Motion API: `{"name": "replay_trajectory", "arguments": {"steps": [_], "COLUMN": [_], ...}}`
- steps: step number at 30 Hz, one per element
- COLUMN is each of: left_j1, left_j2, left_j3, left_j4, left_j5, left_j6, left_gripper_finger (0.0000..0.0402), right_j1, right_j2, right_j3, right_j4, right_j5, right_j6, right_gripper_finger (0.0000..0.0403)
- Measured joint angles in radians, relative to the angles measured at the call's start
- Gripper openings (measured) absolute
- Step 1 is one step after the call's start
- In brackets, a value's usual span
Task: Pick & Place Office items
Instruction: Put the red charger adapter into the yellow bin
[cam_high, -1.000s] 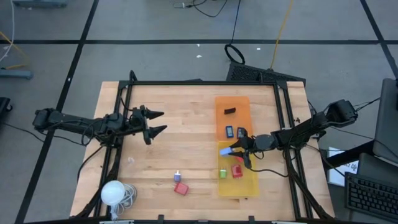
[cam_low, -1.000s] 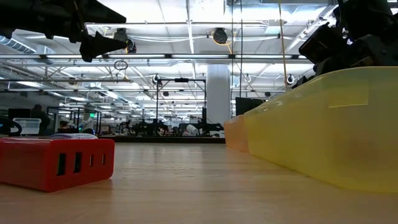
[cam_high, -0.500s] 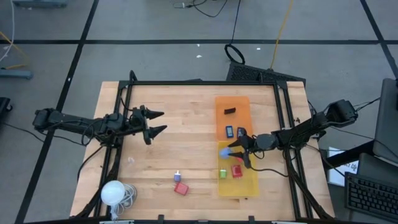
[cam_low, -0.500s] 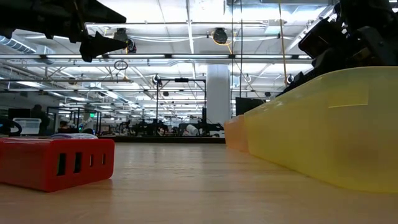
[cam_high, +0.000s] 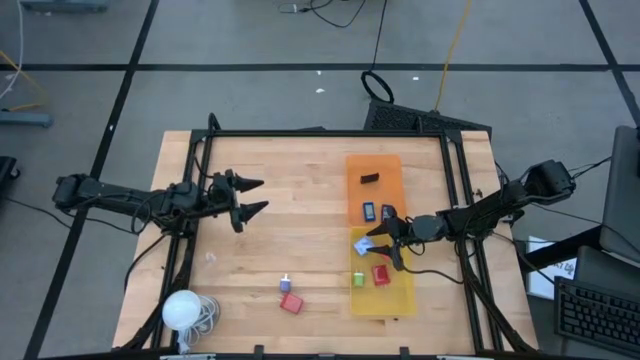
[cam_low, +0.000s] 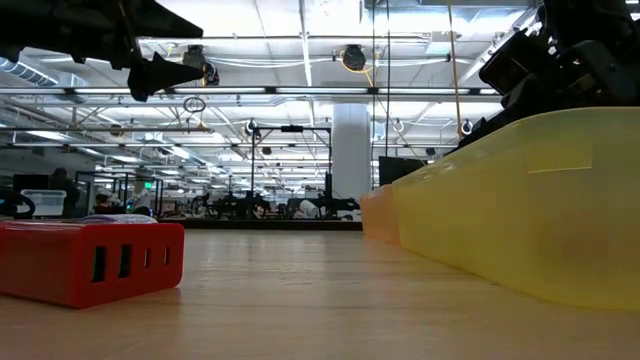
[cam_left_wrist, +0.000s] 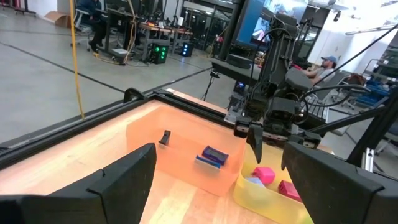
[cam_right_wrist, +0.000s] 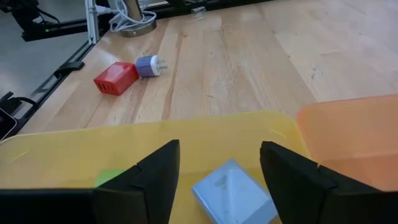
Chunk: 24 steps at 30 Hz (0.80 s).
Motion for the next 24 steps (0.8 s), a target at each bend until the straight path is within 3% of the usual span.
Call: {"name": "replay_trajectory", "arguments": {"steps": [11,18,24], "left_j1": [0.000,0.000,-0.009], "left_j2": [0.004,0.074,0.192], "left_j3": [0.000,0.000,0.000], "left_j4": [-0.010,0.006,0.169], "left_j5": [0.000,0.014,0.286], "left_j6": [-0.038,-0.086,-0.081], "left_gripper_finger": [0.0351,0.0351,0.0351], "right_j1": [0.000,0.000,0.000], "right_j2": [0.000,0.000,0.000], "right_j3": [0.000,0.000,0.000], "right_j4": [-0.001,0.000,0.004], "right_j5": [0.001,0.001,0.001], "right_j6": [-0.004,-0.004,-0.004], "right_gripper_finger": [0.0210,0.0206,0.0204]}}
